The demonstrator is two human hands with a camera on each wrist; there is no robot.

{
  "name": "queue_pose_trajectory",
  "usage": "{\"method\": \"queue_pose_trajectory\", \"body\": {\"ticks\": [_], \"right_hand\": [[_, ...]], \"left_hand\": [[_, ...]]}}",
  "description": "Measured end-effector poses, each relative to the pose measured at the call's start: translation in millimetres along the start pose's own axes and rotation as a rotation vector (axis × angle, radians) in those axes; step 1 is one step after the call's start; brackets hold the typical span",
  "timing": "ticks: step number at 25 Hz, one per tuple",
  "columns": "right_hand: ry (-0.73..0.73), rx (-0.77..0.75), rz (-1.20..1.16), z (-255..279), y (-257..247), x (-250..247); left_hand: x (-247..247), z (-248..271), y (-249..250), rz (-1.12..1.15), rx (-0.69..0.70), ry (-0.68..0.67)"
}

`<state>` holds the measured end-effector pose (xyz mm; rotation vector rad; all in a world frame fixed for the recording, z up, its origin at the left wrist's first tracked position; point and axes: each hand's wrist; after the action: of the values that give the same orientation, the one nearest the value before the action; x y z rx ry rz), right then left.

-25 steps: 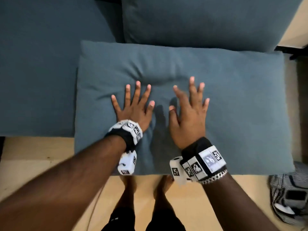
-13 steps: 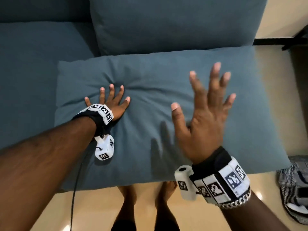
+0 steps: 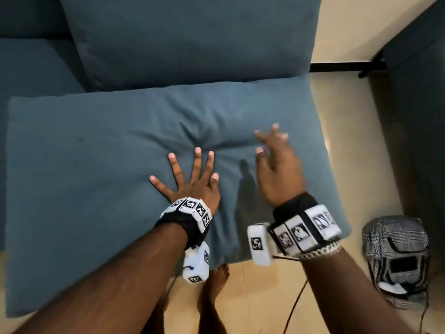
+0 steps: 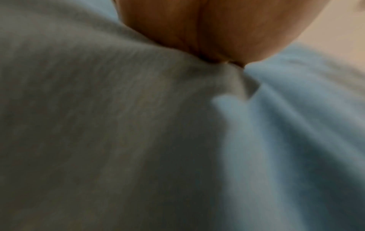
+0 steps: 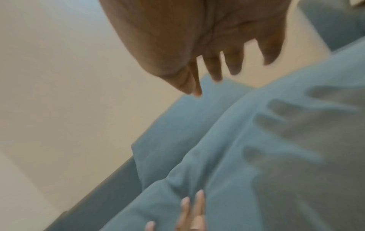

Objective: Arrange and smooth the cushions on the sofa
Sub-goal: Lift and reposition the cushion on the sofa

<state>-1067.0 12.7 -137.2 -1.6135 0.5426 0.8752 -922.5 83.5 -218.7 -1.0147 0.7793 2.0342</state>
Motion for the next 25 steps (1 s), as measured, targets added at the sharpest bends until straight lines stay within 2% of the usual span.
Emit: {"method": "queue_pose_trajectory", "body": {"ticks": [1,2,3,4,5,6,7,8,9,10,11,12,14,15,16,18,19,20,21,22,23,24,25], "right_hand": [[0.175,-0.011,0.119,11.4,20.4,-13.0],[0.171,-0.020,0.327,20.3,42.3,-20.4],[-0.003,-0.044,0.496,31.9,61.3,-18.6],[-0.265,-0.046,0.599,39.4,80.5,-10.2],[-0.434,-0.042,0.625,39.8,94.2,-5.8],[-0.478,-0.013,0.552,33.6,94.3,-10.2],[-0.363,-0.005,0.410,20.0,90.0,-21.4],[-0.158,-0.046,0.273,9.4,80.7,-40.4],[0.129,-0.080,0.169,0.3,68.1,-65.4],[0.378,-0.087,0.130,-1.3,66.0,-82.3],[0.489,-0.083,0.159,-0.5,75.8,-85.9],[0.431,-0.067,0.261,-0.5,84.9,-78.4],[-0.126,0.074,0.454,11.5,106.3,-39.8],[-0.294,0.158,0.445,18.3,117.4,-36.7],[-0.251,0.189,0.374,17.7,120.6,-45.4],[0.168,0.053,0.136,22.1,106.2,-75.9],[0.400,0.020,0.068,31.5,94.1,-95.2],[0.570,-0.009,0.096,43.2,110.8,-96.4],[0.507,0.060,0.154,58.9,131.5,-85.8],[0.321,0.220,0.328,75.1,160.6,-60.1],[0.047,0.238,0.349,99.0,211.0,-36.3],[-0.075,0.170,0.271,119.1,249.4,-11.4],[-0.105,0.105,0.269,129.5,251.2,-3.0]], "left_hand": [[5.7,-8.7,-2.5,-0.018,-0.017,0.018],[7.5,-16.1,-2.7,-0.041,-0.019,0.019],[9.1,-20.2,-1.9,-0.050,-0.027,0.009],[9.3,-23.8,-0.3,-0.051,-0.037,0.007],[9.7,-25.8,1.2,-0.050,-0.049,0.000],[9.3,-28.2,2.2,-0.058,-0.053,0.000],[7.7,-32.6,3.4,-0.077,-0.052,0.009],[6.7,-33.8,1.7,-0.089,-0.064,0.008],[4.2,-38.0,2.7,-0.090,-0.067,0.004],[3.2,-41.9,4.3,-0.084,-0.064,0.000],[3.4,-43.8,4.2,-0.092,-0.071,-0.004],[0.8,-46.9,3.6,-0.100,-0.080,-0.008],[-7.9,-51.1,3.2,-0.102,-0.083,-0.047],[-7.3,-50.2,3.1,-0.105,-0.074,-0.065],[-6.3,-55.1,5.7,-0.114,-0.057,-0.059],[-6.8,-62.3,-0.1,-0.140,-0.078,-0.065],[-9.9,-64.8,2.4,-0.138,-0.088,-0.086],[-10.0,-66.8,3.9,-0.137,-0.080,-0.093],[-9.7,-67.7,2.7,-0.144,-0.072,-0.088],[-11.5,-67.7,1.4,-0.150,-0.069,-0.088],[-12.6,-66.7,1.0,-0.148,-0.064,-0.101],[-13.1,-64.3,1.1,-0.139,-0.064,-0.121],[-8.4,-59.0,0.7,-0.131,-0.052,-0.121]]}}
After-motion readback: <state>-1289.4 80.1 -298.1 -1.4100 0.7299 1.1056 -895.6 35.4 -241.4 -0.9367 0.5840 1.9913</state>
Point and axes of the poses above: each hand's wrist, its own z-axis away from the middle knuckle, its own x-axis out of the palm, y = z × x, and after that the axes turned 4 degrees about -x, right-handed
